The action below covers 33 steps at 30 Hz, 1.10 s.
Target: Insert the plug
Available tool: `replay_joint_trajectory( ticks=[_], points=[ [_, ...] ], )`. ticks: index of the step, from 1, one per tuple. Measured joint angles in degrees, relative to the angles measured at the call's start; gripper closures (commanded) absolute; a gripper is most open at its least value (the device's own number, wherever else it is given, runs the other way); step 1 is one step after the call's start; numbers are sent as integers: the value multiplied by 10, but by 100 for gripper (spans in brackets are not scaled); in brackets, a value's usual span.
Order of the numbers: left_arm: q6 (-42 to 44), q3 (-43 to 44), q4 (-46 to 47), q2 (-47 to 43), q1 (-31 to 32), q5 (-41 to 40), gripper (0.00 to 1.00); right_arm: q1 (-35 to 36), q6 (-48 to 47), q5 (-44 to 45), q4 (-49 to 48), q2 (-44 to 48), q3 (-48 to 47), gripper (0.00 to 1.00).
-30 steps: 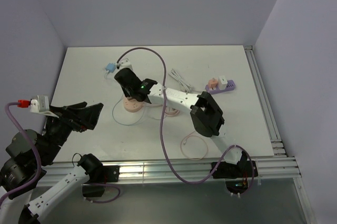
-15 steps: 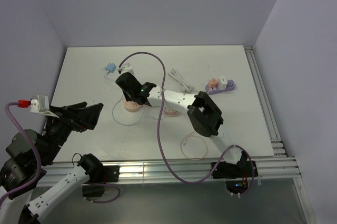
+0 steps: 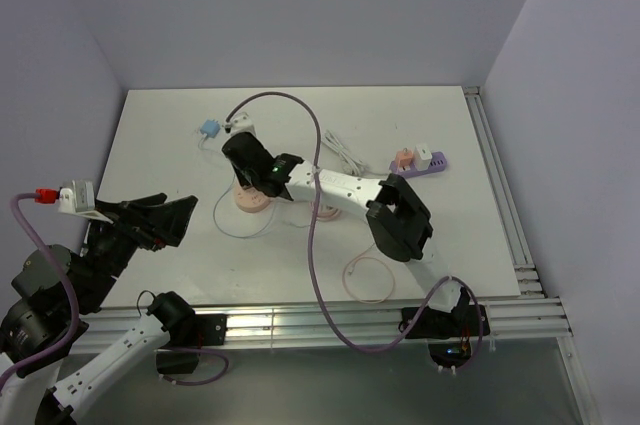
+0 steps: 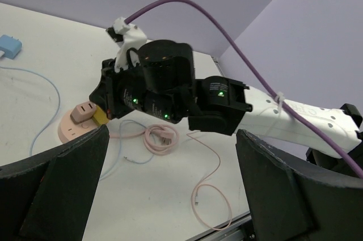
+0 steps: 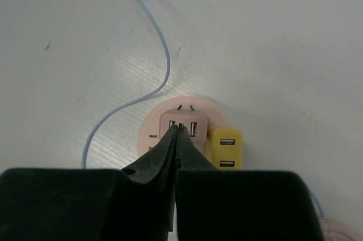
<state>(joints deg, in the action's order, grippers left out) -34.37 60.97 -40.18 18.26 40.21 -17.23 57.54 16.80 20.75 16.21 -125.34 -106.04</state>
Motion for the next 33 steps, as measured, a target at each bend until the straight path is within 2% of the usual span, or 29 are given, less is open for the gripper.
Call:
replay_joint_trajectory(
  ticks=[8,17,22,33],
  points=[
    [0,0,0,0,0,0,1,1,-2,7,-24,43,6,100],
    [0,0,0,0,0,0,0,1,24,-17,-49,-43,5,100],
    [0,0,0,0,0,0,0,2,28,-16,-58,-44,4,100],
    [0,0,1,13,0,8,1,3,-10,10,-64,2,49,100]
  ],
)
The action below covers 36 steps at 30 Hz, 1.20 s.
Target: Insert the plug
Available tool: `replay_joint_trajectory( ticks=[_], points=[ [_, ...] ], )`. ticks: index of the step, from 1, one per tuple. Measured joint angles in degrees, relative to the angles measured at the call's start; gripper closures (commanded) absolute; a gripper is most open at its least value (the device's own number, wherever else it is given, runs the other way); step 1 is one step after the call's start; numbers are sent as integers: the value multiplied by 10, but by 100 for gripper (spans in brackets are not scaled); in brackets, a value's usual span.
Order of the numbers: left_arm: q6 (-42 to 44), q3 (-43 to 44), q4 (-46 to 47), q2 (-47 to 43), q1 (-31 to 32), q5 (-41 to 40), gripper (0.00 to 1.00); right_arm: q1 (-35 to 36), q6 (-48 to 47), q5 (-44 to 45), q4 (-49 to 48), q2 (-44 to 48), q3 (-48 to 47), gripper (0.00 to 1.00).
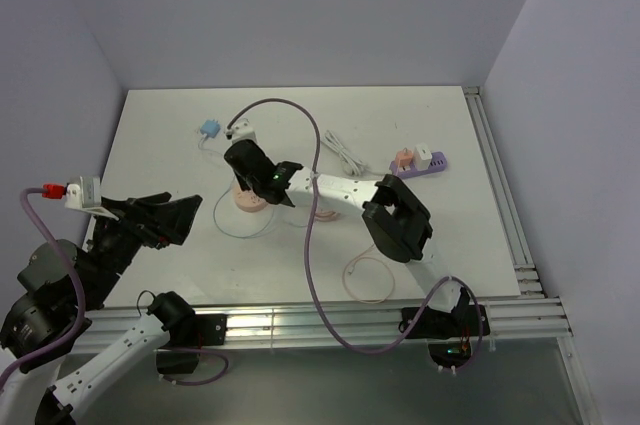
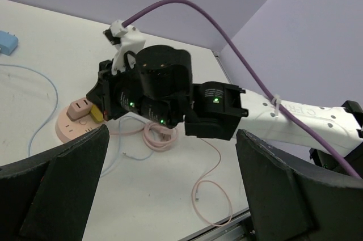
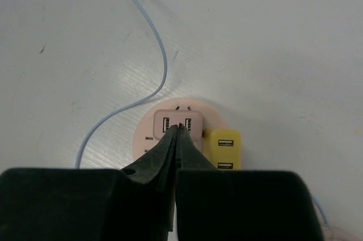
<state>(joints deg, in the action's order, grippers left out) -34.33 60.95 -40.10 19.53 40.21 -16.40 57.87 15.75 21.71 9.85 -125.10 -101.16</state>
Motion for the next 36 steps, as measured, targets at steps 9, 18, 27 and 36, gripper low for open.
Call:
replay_joint_trajectory(
  ticks=[9,18,27,36],
  points=[
    [0,-1,0,0,0,0,1,-4,-2,30,-13,74,49,100],
    [0,-2,0,0,0,1,1,-12,10,25,-15,49,54,100],
    [-10,-18,8,2,0,5,0,-19,26,12,-49,13,64,100],
    [-39,-39,39,82,0,5,0,-19,14,5,-71,76,137,100]
  ],
)
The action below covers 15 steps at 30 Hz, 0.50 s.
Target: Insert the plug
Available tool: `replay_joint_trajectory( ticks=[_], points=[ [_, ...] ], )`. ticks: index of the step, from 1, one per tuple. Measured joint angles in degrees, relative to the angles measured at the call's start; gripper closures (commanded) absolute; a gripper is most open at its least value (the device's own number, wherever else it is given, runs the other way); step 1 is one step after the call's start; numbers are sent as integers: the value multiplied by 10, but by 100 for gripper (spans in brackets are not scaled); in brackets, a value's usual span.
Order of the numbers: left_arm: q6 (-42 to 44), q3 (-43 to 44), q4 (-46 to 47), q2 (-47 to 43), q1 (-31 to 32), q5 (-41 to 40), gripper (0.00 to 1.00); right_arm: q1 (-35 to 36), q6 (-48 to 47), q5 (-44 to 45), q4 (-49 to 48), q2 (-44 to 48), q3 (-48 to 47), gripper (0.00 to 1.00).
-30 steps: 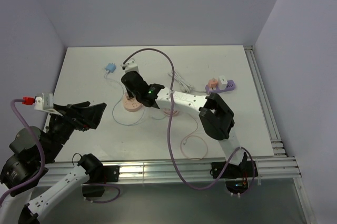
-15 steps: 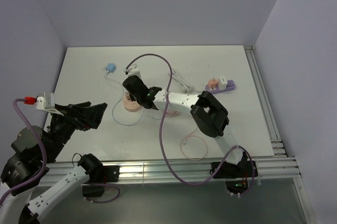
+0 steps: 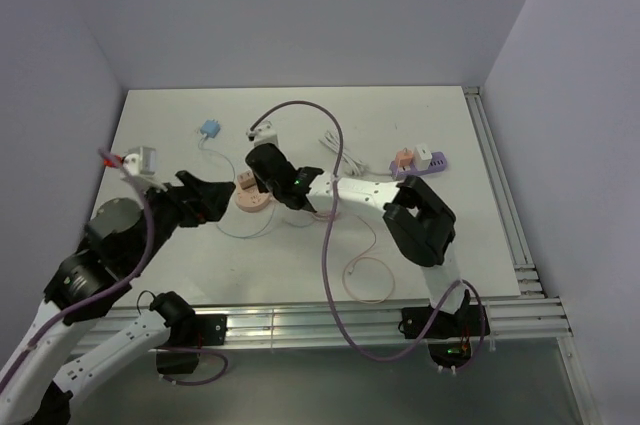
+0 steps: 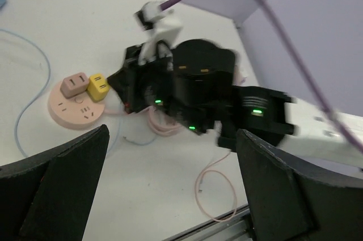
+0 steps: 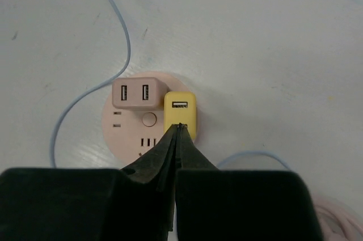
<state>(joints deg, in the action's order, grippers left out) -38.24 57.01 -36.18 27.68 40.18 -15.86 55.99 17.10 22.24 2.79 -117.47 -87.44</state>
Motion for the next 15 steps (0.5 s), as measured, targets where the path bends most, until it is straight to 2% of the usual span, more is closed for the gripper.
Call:
replay_joint_trajectory(
  ticks=[2,4,5,6,9,12,15],
  points=[
    [-5,0,6,45,0,-8,0,0,8,11,15,37,12,100],
    [-9,3,6,96,0,-27,0,0,28,24,29,81,15,81],
    [-10,9,4,123,0,-38,0,0,40,28,34,112,20,68],
    [-13,19,-2,151,0,-51,0,0,52,28,35,144,31,48],
    [-17,63,-12,239,-1,-98,1,0,80,23,41,242,78,30],
    [-16,102,-9,295,-15,-127,0,0,108,21,55,329,137,25],
    [-14,122,7,323,-63,-109,0,-2,132,19,71,393,209,25]
  ],
)
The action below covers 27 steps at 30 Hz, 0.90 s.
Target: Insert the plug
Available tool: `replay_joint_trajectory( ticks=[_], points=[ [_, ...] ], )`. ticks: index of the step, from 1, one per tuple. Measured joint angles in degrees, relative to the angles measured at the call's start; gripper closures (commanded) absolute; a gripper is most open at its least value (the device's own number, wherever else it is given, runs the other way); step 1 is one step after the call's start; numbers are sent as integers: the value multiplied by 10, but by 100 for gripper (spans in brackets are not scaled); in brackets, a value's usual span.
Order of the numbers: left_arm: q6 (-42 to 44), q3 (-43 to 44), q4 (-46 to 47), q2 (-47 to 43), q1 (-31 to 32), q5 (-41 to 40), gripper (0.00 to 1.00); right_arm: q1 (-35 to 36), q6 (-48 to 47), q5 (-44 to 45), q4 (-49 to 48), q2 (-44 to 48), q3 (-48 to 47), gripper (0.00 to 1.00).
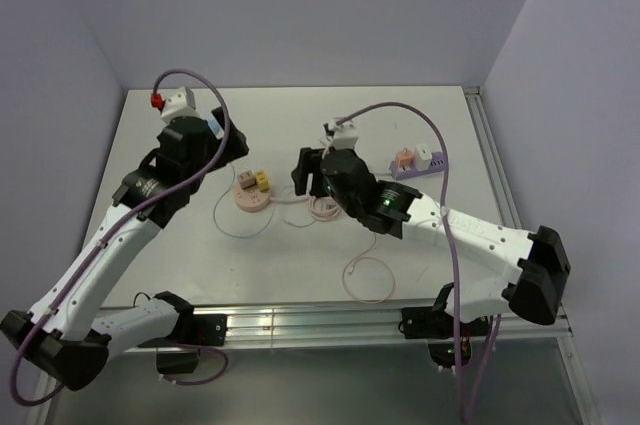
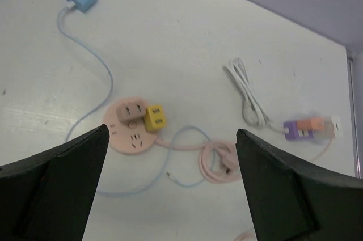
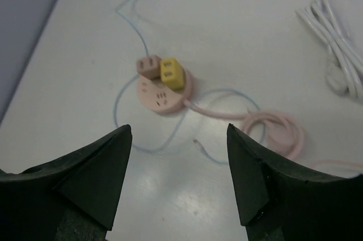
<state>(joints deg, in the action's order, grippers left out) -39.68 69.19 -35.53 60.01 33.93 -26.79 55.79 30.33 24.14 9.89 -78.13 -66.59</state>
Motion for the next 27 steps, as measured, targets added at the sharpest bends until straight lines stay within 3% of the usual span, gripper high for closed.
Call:
replay_joint_trajectory(
  ticks=[6,10,16,23,27],
  points=[
    [-25,9,46,112,-207,127,1,-7,28,-13,40,127,156,25],
    [-59,7,60,207,-262,183,1,-7,33,-17,48,193,198,25],
    [-94,7,97,311,-308,230,1,-7,33,-10,44,261,250,25],
    [-123,43,114,402,-314,241,1,-8,33,-2,58,292,287,25],
    [-135,79,125,452,-316,245,11,-8,33,-2,58,298,287,26]
  ],
)
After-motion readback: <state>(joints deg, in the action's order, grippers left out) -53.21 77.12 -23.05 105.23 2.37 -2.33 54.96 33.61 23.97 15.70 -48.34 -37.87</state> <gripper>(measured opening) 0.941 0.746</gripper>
